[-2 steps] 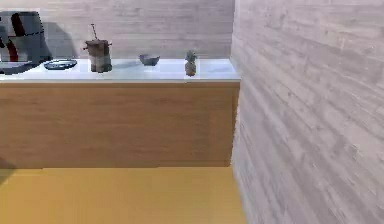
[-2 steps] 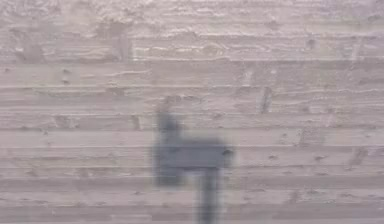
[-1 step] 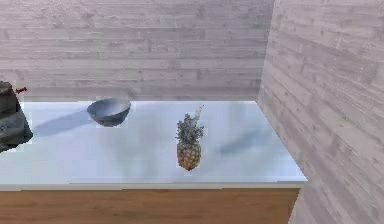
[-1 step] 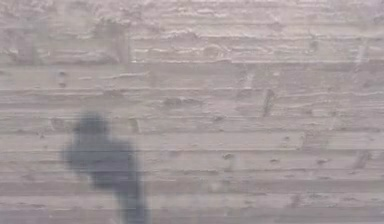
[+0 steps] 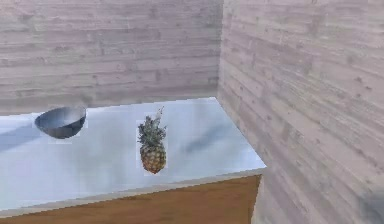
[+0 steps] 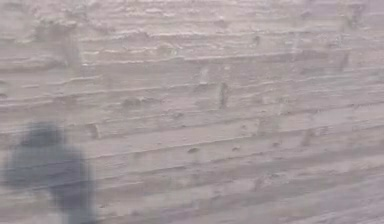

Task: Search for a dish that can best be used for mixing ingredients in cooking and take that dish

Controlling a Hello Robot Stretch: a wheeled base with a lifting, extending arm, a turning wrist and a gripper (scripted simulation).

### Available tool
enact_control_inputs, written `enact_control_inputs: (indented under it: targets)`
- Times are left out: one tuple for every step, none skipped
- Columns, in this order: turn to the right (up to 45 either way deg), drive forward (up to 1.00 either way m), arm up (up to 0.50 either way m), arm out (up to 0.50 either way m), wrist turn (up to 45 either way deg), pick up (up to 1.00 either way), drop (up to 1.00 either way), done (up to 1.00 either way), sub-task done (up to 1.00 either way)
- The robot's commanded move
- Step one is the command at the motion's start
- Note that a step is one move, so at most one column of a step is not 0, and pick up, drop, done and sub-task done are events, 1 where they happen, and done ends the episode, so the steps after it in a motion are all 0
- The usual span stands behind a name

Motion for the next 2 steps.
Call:
enact_control_inputs:
  targets:
    - [0.0,0.1,0.0,0.0,0.0,0.0,0.0,0.0,0.0]
    - [-45.0,0.0,0.0,0.0,0.0,0.0,0.0,0.0,0.0]
